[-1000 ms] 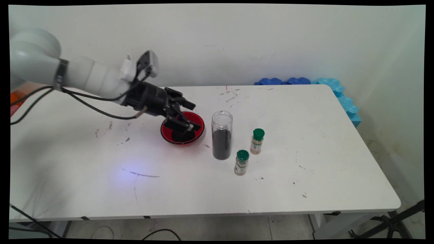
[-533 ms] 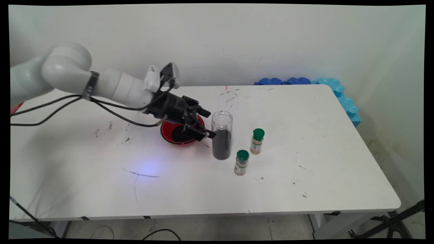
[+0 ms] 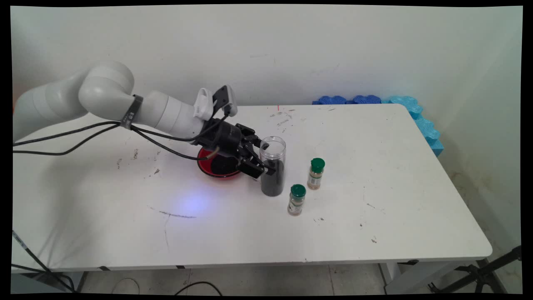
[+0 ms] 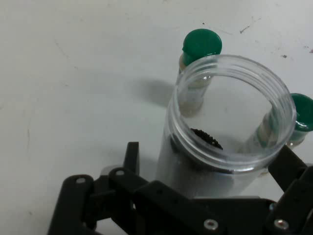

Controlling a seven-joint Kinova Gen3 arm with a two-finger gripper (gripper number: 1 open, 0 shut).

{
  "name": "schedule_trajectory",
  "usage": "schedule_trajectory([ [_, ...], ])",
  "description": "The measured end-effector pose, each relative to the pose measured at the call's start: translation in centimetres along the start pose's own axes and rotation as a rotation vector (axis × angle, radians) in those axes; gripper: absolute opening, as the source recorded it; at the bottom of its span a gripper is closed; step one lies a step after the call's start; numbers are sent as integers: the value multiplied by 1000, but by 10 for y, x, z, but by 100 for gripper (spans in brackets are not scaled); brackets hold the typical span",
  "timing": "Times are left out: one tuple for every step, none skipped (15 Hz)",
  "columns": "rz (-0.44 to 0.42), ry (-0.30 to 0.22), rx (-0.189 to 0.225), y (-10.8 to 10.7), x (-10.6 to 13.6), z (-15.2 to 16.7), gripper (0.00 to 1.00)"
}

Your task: Pick up the black seasoning powder from the table, then pour the black seasoning powder in the red bowl

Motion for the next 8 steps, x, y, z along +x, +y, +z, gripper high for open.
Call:
schedule_trajectory([
  [1, 0, -2, 0, 0, 2, 100],
  [3, 0, -7, 0, 0, 4, 100],
  [5, -1, -11, 0, 0, 6, 100],
  [5, -1, -14, 0, 0, 8, 100],
  [5, -1, -17, 0, 0, 9, 0],
  [5, 0, -21, 0, 0, 10, 0],
  [7, 1, -25, 0, 0, 11, 0],
  [8, 2, -29, 0, 0, 11, 0],
])
